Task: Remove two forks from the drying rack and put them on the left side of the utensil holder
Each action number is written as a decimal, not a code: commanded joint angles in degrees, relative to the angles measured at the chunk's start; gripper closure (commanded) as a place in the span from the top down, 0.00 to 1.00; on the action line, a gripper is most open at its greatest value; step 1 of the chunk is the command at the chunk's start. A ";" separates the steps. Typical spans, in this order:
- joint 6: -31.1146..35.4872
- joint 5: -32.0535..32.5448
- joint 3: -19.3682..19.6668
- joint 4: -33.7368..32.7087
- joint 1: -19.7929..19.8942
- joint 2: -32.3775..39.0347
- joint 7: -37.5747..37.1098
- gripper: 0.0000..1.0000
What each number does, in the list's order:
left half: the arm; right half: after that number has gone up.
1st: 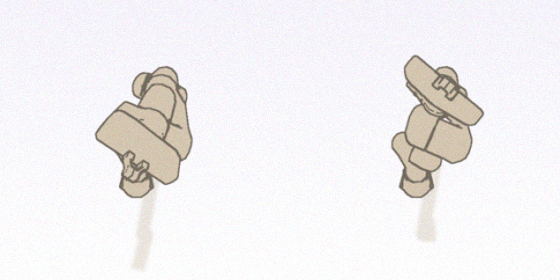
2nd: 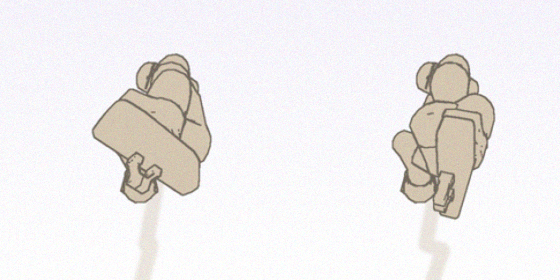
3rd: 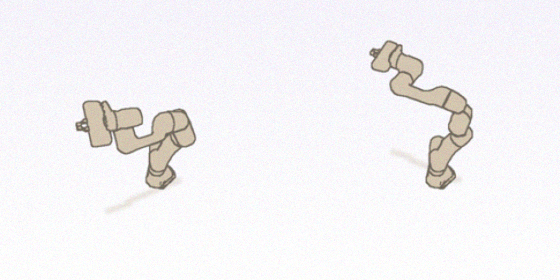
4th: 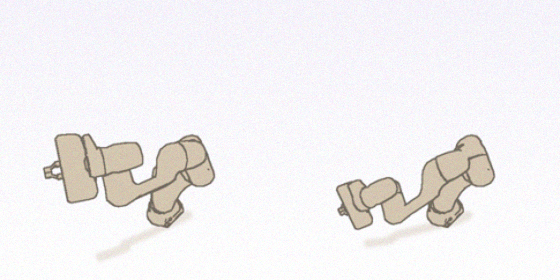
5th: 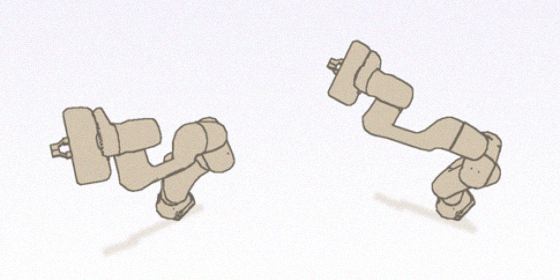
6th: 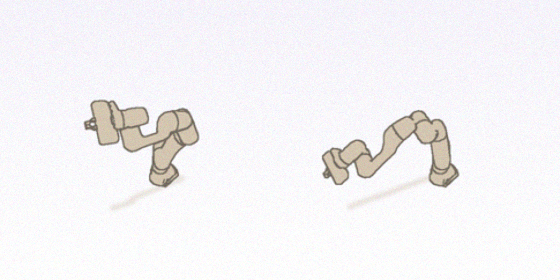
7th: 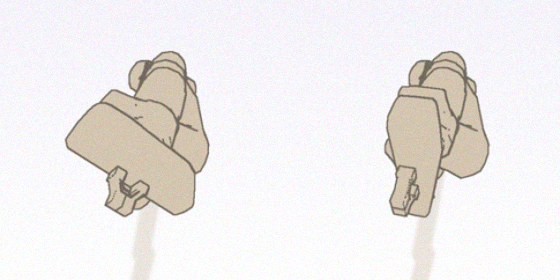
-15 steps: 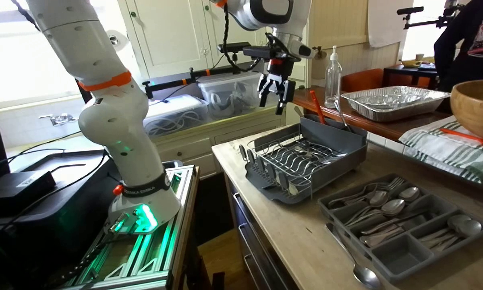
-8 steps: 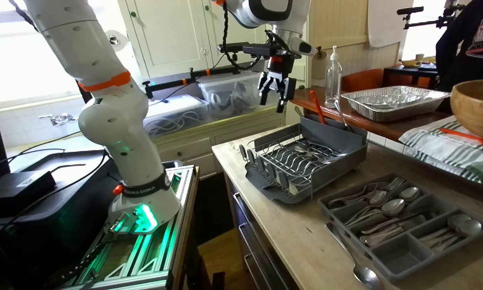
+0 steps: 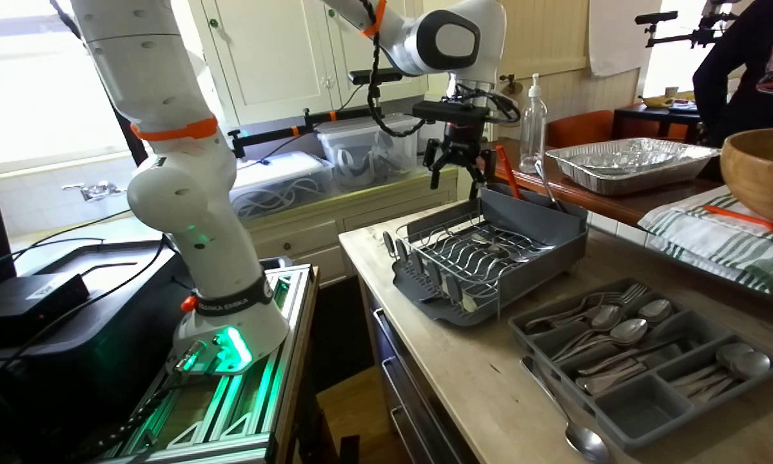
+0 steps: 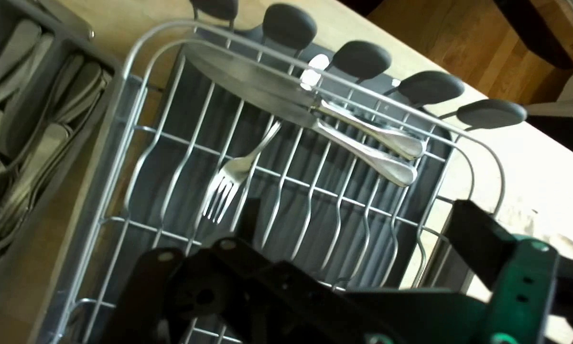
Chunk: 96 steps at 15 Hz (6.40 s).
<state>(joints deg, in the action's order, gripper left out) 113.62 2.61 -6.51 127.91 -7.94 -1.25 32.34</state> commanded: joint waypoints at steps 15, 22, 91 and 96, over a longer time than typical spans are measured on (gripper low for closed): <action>12.72 15.60 -5.52 -9.97 -3.31 19.61 -3.53 1.00; 22.68 13.70 -6.14 -10.77 0.44 24.53 7.81 1.00; 60.96 0.80 -16.88 1.87 14.18 29.95 20.25 0.23; 60.72 1.26 -16.37 1.42 13.43 29.96 18.16 0.00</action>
<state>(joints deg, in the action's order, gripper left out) 173.13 2.46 -23.38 130.29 5.90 26.99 52.79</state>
